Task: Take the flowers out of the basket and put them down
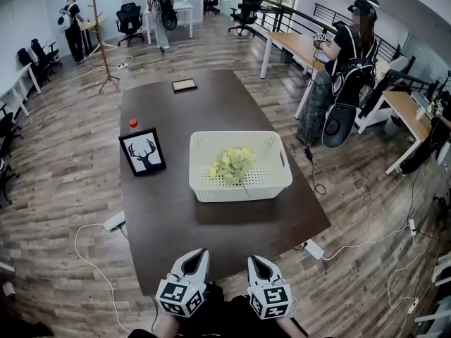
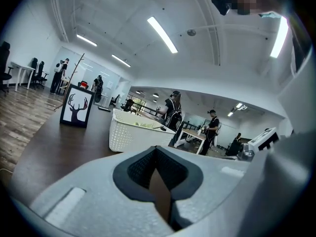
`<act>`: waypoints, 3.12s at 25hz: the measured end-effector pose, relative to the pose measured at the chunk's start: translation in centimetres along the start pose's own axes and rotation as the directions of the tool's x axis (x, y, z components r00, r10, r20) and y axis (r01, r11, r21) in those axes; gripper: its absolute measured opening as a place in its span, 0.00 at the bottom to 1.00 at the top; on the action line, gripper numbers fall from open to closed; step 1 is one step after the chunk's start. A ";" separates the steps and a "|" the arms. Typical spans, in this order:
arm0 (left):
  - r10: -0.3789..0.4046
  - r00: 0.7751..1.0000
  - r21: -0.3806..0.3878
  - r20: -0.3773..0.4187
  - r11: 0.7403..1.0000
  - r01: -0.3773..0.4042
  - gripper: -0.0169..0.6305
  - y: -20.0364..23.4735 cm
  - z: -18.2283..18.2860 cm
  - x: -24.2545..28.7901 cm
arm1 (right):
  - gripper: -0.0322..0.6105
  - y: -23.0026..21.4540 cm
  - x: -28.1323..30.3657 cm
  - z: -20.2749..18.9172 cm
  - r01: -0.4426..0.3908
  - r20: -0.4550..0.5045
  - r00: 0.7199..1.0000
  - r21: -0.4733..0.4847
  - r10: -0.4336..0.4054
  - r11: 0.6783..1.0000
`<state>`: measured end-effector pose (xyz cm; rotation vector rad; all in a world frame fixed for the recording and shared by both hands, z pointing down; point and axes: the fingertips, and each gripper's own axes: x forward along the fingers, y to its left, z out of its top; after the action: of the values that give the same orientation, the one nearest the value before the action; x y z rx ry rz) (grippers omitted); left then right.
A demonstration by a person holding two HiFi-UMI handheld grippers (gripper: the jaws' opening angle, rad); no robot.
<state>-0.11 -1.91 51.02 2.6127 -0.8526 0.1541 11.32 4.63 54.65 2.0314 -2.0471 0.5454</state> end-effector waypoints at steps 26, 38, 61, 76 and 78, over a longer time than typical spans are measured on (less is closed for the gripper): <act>0.038 0.999 -0.032 0.015 0.999 -0.037 0.04 7.7 3.1 4.3 | 0.18 -5.6 7.4 10.7 0.068 0.055 0.996 0.110 -0.074 0.992; 0.200 0.978 -0.091 0.061 0.977 -0.194 0.04 9.6 4.2 3.9 | 0.42 -7.9 13.1 17.6 -0.022 0.026 0.999 0.031 0.021 0.999; 0.316 0.946 -0.116 0.074 0.945 -0.306 0.04 10.9 4.8 3.5 | 0.51 -12.0 26.4 16.3 -0.113 -0.294 0.938 0.241 0.184 0.964; 0.479 0.871 -0.115 0.109 0.877 -0.467 0.04 13.8 6.1 1.8 | 0.58 -13.5 31.7 12.1 -0.059 -0.514 0.837 0.255 0.186 0.965; 0.489 0.865 -0.123 0.110 0.870 -0.477 0.04 14.2 6.2 1.7 | 0.59 -13.7 32.1 11.7 -0.050 -0.528 0.828 0.261 0.186 0.964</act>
<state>-7.17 -15.83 50.36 2.2913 -1.5201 0.0658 25.29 -29.24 58.32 1.5890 -1.8126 1.2874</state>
